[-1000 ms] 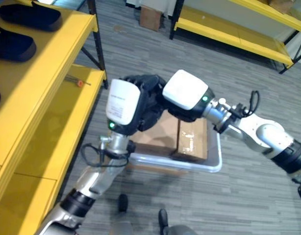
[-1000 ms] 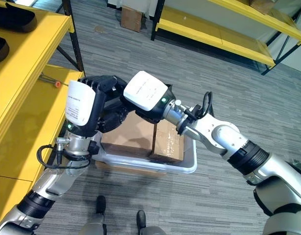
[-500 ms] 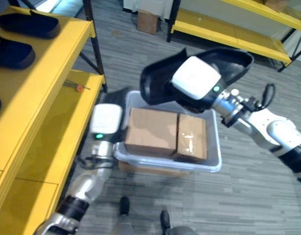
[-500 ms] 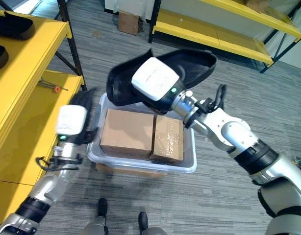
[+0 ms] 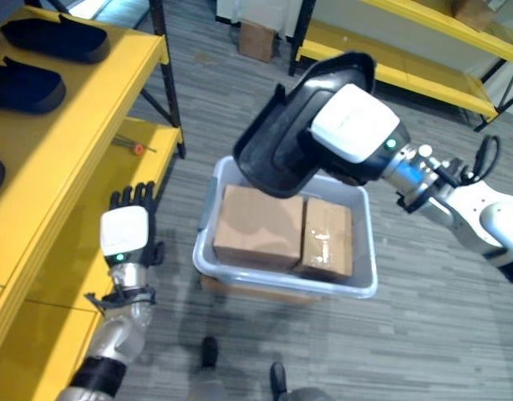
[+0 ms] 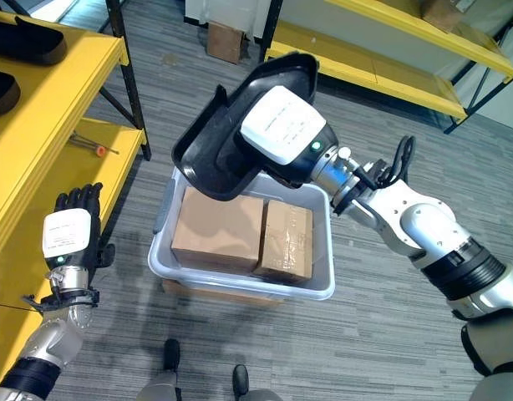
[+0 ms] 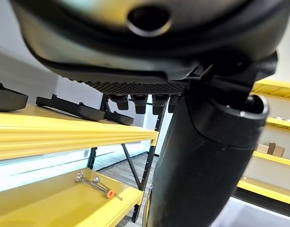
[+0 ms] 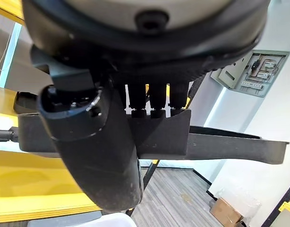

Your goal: Move parts from the plastic box to the shelf.

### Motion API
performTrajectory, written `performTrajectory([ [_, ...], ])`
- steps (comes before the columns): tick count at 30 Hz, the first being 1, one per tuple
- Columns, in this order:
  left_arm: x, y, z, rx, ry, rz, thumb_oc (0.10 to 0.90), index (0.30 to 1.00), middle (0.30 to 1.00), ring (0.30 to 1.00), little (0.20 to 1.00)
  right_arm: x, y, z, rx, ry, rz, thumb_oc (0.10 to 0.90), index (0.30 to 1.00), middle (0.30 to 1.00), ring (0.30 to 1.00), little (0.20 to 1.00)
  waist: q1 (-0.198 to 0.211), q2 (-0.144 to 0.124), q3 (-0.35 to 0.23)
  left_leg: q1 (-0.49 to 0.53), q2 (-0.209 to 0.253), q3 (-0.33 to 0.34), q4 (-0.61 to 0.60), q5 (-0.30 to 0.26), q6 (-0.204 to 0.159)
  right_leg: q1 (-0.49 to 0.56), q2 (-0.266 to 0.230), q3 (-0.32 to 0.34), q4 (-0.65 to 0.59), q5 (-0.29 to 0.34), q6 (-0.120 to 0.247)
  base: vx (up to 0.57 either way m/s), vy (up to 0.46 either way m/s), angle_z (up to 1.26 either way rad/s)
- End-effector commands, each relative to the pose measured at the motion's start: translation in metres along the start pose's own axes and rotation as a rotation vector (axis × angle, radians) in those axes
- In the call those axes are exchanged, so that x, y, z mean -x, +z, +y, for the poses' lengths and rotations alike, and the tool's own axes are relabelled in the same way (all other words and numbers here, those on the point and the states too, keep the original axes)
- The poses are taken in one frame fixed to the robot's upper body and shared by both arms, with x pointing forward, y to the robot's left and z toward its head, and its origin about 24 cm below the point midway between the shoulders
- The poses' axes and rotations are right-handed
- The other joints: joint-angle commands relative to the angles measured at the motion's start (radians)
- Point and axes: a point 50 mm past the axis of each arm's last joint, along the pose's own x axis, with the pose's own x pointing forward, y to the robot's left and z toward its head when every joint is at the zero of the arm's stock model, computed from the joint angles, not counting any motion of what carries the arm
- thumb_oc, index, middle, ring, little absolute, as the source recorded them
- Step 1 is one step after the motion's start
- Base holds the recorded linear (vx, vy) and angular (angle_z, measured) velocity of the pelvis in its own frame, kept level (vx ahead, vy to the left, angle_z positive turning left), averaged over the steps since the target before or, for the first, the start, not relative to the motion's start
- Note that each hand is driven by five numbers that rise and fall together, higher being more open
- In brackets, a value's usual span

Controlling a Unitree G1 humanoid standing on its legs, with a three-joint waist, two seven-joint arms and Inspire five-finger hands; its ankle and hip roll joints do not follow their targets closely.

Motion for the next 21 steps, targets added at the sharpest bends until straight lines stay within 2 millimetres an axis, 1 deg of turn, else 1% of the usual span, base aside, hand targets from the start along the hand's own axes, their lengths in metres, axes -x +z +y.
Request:
performTrajectory([
  [1, -0.01, 0.01, 0.016, -0.046, 0.105, -0.123, 0.9, 1.0, 1.0, 1.0, 1.0, 0.0, -0.017, -0.006, -0.016, -0.119, 0.125, 0.4, 0.3, 0.3, 0.3, 0.3, 0.004, -0.006, -0.249, 0.08, 0.063, 0.0, -0.007, -0.136, -0.013, -0.104, 0.01, 0.012, 0.077, -0.034, -0.001, 0.0, 0.0, 0.0],
  [7, -0.015, 0.016, 0.024, -0.044, 0.152, -0.155, 0.9, 1.0, 1.0, 1.0, 1.0, -0.001, -0.016, -0.007, -0.01, -0.117, 0.113, 0.4, 0.3, 0.3, 0.3, 0.3, 0.005, -0.009, -0.247, 0.08, 0.063, 0.001, -0.007, -0.136, -0.014, -0.104, 0.01, 0.009, 0.078, -0.035, -0.001, 0.0, 0.0, 0.0],
  [11, -0.018, 0.022, 0.037, -0.05, 0.206, -0.206, 0.9, 1.0, 1.0, 1.0, 1.0, -0.002, -0.016, -0.009, -0.007, -0.113, 0.101, 0.4, 0.3, 0.3, 0.3, 0.3, 0.01, -0.011, -0.244, 0.079, 0.061, -0.001, -0.007, -0.137, -0.012, -0.105, 0.009, 0.01, 0.079, -0.035, -0.002, 0.0, 0.0, 0.0],
  [13, -0.018, 0.022, 0.039, -0.048, 0.212, -0.206, 0.9, 1.0, 1.0, 1.0, 1.0, -0.002, -0.016, -0.008, -0.007, -0.111, 0.101, 0.4, 0.3, 0.3, 0.3, 0.3, 0.009, -0.011, -0.243, 0.078, 0.061, -0.002, -0.006, -0.137, -0.012, -0.104, 0.009, 0.009, 0.079, -0.035, -0.002, 0.0, 0.0, 0.0],
  [21, -0.028, 0.048, 0.08, -0.012, 0.41, -0.345, 0.9, 1.0, 1.0, 1.0, 1.0, -0.003, -0.014, -0.007, -0.014, -0.105, 0.079, 0.4, 0.3, 0.3, 0.3, 0.3, 0.014, -0.016, -0.237, 0.075, 0.059, -0.009, -0.006, -0.137, -0.011, -0.105, 0.009, 0.006, 0.078, -0.034, -0.001, 0.0, 0.0, 0.0],
])
